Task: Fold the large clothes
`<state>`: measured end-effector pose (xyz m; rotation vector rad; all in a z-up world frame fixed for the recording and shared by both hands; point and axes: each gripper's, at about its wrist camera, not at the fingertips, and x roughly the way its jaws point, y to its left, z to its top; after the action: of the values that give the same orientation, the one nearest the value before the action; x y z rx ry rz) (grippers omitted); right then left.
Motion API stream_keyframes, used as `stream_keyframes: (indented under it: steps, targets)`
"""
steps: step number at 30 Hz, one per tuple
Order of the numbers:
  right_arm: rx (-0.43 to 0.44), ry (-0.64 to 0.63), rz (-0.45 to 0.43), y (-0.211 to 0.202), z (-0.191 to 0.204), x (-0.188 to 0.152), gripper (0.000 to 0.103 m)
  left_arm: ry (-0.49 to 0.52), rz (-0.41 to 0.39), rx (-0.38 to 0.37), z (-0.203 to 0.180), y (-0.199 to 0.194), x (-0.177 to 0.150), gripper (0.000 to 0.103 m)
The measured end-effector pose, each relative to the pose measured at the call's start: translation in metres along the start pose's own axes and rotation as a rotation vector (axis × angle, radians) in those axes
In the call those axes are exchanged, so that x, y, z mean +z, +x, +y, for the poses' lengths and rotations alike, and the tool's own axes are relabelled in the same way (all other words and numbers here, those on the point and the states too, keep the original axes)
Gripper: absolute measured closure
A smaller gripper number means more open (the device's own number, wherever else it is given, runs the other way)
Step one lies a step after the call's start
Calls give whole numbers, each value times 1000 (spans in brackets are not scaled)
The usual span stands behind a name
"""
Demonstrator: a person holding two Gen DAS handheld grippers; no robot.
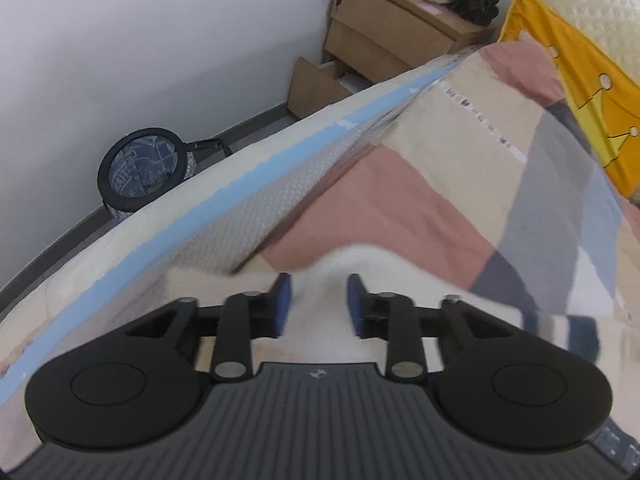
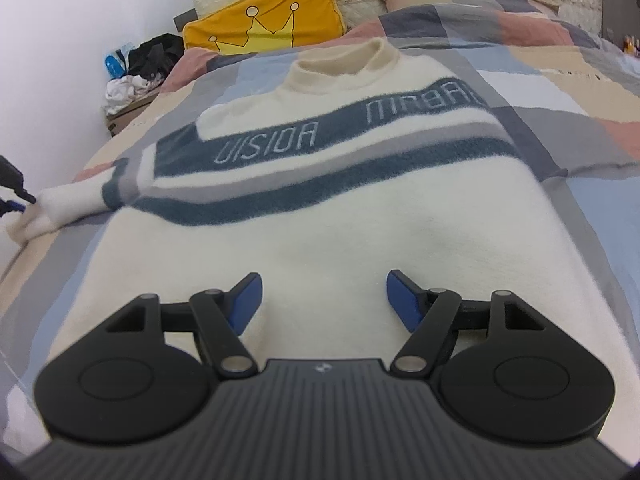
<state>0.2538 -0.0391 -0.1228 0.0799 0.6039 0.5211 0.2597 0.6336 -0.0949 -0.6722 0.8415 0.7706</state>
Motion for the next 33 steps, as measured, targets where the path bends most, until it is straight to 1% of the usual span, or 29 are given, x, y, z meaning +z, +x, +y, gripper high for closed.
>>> stream_keyframes:
  steps: [1,3,6,8,11,14,18,21,26,28,30,33]
  targets:
    - [6,7,1,-1,-1,0,33,-1,-7,2,-1,-11,-3,57]
    - [17,16,1,-5,-4,0,32,10,-11,1,-4,-35,-12,57]
    - [27,11,-7,-10,-5,-1,32,30,-13,-25,-10,-69,-29,55]
    - [27,-8,-21,-16,-4,-2,32,40,-4,-50,-15,-90,-48,55]
    - [39,-21,-41,-24,-4,-3,32,69,25,-86,-28,-117,-79,55]
    - [57,-35,-60,-34,-4,-3,32,126,52,-133,-47,-145,-116,55]
    - [100,-41,-56,-44,-5,-7,32,194,94,-208,-75,-173,-167,55]
    - [127,-48,-39,-47,-5,-12,32,227,133,-243,-94,-181,-204,55]
    - [165,-59,-40,-52,-4,-14,32,271,208,-281,-118,-177,-257,55]
    - [186,-62,-53,-56,-4,-14,32,283,230,-288,-126,-170,-271,55]
    - [206,-56,-58,-59,-4,-14,32,283,254,-278,-134,-163,-281,55]
    - [240,-48,-43,-59,-6,-14,32,239,312,-290,-141,-151,-293,55]
